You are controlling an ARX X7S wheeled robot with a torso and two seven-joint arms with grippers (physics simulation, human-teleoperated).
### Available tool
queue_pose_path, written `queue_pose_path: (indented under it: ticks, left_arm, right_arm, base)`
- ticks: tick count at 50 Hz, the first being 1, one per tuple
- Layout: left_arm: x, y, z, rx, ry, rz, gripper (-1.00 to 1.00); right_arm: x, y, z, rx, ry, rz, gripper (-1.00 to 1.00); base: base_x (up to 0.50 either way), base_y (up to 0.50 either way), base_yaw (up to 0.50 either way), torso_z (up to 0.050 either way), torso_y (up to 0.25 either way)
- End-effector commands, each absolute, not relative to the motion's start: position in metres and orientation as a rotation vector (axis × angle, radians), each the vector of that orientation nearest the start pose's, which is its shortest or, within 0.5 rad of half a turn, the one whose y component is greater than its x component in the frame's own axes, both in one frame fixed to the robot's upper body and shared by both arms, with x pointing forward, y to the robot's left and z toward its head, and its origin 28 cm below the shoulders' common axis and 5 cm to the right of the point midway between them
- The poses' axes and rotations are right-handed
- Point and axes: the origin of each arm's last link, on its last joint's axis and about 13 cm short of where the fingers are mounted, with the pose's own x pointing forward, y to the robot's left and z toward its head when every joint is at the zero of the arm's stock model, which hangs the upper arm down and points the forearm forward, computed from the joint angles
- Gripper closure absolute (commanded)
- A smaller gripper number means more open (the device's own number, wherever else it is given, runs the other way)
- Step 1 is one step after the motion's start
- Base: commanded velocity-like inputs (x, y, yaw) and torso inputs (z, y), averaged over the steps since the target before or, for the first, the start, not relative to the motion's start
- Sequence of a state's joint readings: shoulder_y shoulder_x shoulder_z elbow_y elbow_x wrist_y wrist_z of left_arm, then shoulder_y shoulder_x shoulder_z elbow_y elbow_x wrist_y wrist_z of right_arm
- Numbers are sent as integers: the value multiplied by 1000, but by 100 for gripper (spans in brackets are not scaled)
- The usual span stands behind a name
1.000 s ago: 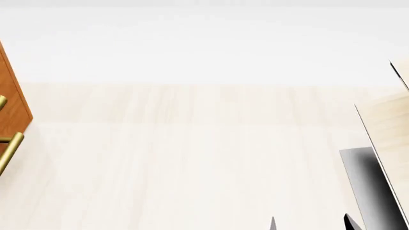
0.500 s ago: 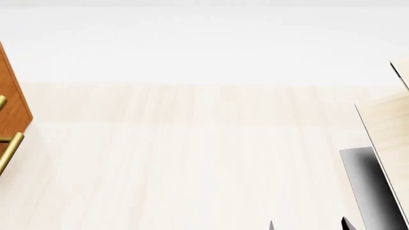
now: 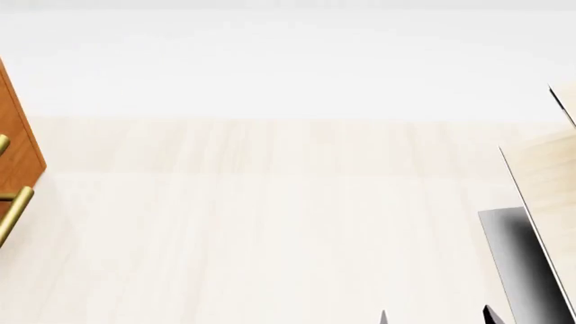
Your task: Close the top drawer of the cabinet and put the bowl on top of it.
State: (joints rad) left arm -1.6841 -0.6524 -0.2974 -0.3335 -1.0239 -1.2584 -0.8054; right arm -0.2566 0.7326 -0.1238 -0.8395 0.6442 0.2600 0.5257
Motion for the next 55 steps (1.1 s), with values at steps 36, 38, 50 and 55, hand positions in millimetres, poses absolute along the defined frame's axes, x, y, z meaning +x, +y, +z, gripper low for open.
queue_pose_path:
  ticks: [36, 38, 50, 55]
  left_arm:
    - [260, 402, 463, -594, -206, 574, 100]
    - [260, 405, 460, -601, -204, 581, 100]
    - [263, 418, 443, -631, -183, 637, 100]
    - [263, 421, 437, -643, -175, 655, 100]
  right_arm:
    - [129, -141, 139, -10, -77, 78, -100]
    - [129, -141, 136, -10, -77, 81, -100]
    - [128, -140, 139, -16, -77, 82, -100]
    - [128, -139, 142, -18, -80, 86, -100]
  base:
    - [0, 0, 0, 0, 1]
    - [0, 0, 0, 0, 0]
    - [0, 0, 0, 0, 0]
    - [0, 0, 0, 0, 2]
